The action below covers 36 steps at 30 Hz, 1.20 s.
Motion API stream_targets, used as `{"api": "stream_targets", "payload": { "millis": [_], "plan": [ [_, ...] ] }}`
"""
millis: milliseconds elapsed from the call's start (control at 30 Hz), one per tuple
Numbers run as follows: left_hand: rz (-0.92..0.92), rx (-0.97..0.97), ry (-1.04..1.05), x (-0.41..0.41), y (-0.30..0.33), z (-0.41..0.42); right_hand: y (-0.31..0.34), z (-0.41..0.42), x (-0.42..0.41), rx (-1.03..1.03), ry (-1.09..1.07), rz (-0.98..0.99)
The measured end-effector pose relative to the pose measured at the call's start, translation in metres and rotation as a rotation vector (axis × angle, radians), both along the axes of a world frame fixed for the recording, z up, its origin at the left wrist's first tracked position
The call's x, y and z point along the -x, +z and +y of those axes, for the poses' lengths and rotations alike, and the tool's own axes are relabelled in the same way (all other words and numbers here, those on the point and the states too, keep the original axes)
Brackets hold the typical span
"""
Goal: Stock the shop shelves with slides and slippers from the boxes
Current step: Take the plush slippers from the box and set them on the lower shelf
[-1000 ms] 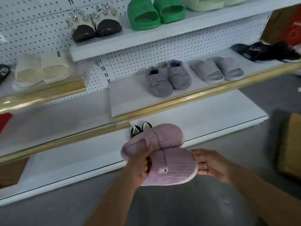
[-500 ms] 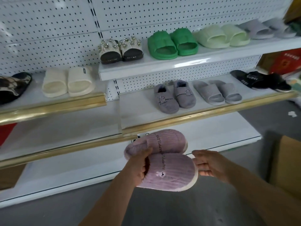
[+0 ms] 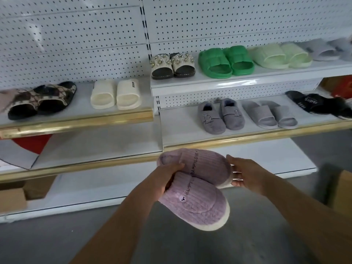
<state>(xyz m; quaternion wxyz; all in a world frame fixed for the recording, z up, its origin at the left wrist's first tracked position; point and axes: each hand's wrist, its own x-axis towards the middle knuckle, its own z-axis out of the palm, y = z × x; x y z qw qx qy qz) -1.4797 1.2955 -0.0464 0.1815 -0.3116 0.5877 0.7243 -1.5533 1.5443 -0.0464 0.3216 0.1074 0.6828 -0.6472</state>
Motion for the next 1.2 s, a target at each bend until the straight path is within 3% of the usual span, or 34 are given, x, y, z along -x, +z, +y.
{"api": "stream_targets", "payload": {
  "millis": [333, 667, 900, 1200],
  "plan": [
    [0.023, 0.065, 0.030, -0.011, 0.010, -0.021, -0.002, -0.025, -0.001, -0.021, 0.082, -0.010],
    [0.092, 0.165, -0.107, 0.026, 0.005, 0.024, -0.013, 0.031, 0.015, 0.075, 0.065, -0.027],
    [0.134, 0.214, -0.276, 0.090, -0.009, 0.125, -0.037, 0.141, 0.052, 0.071, -0.040, -0.055],
    [0.087, 0.181, -0.475, 0.210, -0.057, 0.337, -0.084, 0.349, 0.128, -0.016, -0.264, -0.160]
  ]
}}
